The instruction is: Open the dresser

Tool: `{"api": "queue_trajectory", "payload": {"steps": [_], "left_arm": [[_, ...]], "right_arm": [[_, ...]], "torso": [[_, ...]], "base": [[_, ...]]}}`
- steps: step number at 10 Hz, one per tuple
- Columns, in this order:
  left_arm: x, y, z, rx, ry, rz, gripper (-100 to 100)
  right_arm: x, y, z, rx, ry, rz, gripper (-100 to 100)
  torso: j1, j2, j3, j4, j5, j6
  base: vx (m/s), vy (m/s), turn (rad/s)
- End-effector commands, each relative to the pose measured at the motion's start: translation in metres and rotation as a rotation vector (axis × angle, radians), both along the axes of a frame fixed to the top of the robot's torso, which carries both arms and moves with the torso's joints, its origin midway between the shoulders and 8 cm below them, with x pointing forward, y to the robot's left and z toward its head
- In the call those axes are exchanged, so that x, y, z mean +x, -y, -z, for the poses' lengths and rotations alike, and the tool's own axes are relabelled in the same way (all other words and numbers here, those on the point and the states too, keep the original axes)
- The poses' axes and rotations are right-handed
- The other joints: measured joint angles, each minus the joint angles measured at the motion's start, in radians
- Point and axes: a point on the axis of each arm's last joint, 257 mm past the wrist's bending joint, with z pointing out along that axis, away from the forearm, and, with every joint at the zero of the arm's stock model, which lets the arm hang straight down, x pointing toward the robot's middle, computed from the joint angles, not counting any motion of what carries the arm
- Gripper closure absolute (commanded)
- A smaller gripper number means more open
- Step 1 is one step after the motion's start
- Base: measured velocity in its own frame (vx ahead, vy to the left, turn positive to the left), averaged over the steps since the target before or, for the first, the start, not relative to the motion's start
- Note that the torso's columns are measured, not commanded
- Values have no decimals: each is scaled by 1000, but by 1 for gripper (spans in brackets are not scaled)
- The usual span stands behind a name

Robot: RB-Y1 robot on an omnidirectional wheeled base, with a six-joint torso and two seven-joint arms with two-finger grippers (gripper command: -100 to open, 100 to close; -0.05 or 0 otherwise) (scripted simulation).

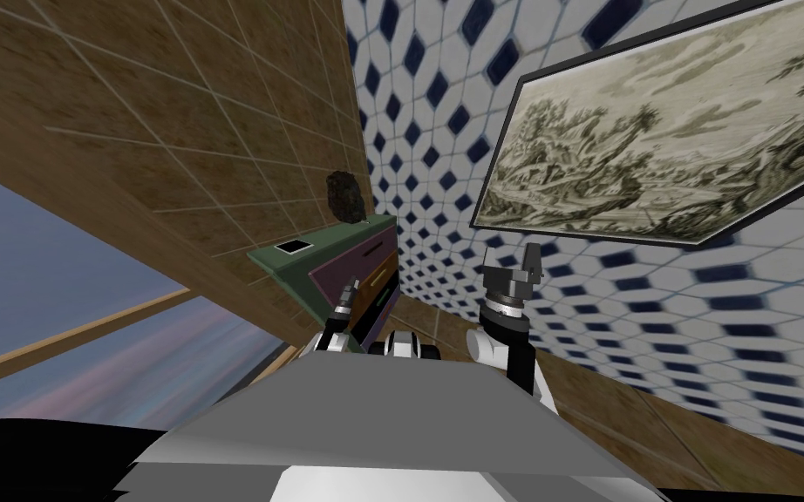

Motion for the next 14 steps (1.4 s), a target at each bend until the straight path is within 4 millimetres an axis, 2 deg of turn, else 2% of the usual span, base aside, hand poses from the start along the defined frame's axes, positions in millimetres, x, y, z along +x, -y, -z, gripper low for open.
{"api": "queue_trajectory", "payload": {"steps": [1,2,6,8,10,13,14], "left_arm": [[-2,-11,23,1,-54,-19,-100],[-2,-11,23,1,-54,-19,-100],[-3,-12,50,-15,-106,-29,-100],[-3,-12,50,-15,-106,-29,-100],[-4,-11,63,-24,-129,-33,-100],[-4,-11,63,-24,-129,-33,-100],[-4,-10,70,-34,-141,-35,-100]], "right_arm": [[0,0,0,0,0,0,0],[0,0,0,0,0,0,0],[0,0,0,0,0,0,0],[0,0,0,0,0,0,0],[0,0,0,0,0,0,0],[0,0,0,0,0,0,0],[0,0,0,0,0,0,0]], "torso": [[1,-1,0,-1,0,0],[2,-2,0,-1,1,0],[0,0,1,0,0,-1],[0,2,3,0,0,-1],[1,0,1,1,0,0],[1,-1,1,-2,1,0],[2,-2,1,-2,2,0]], "base": [[9,-6,-4],[-6,0,-2],[30,-4,-12],[0,-11,4],[11,9,-5],[7,2,-1],[29,-6,-12]]}}
